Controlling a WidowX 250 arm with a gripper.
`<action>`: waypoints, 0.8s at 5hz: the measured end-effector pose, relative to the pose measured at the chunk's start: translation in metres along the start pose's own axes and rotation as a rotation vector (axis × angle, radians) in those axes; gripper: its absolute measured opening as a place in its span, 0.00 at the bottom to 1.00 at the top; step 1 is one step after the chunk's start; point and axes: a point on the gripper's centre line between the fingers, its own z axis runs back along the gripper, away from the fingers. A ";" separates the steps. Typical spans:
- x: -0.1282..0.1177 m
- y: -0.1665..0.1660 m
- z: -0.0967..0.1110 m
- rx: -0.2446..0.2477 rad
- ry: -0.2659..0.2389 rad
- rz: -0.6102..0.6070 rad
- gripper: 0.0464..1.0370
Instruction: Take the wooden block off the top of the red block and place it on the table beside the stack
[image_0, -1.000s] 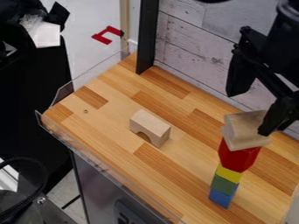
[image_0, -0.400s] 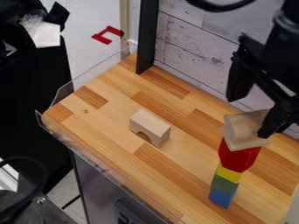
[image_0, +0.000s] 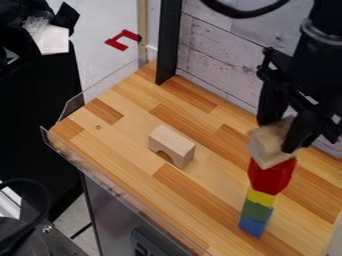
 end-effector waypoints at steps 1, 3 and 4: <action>-0.001 0.000 0.000 -0.006 0.008 0.004 0.51; -0.008 0.015 0.025 -0.027 -0.047 0.085 0.51; -0.004 0.028 0.035 -0.041 -0.084 0.145 0.51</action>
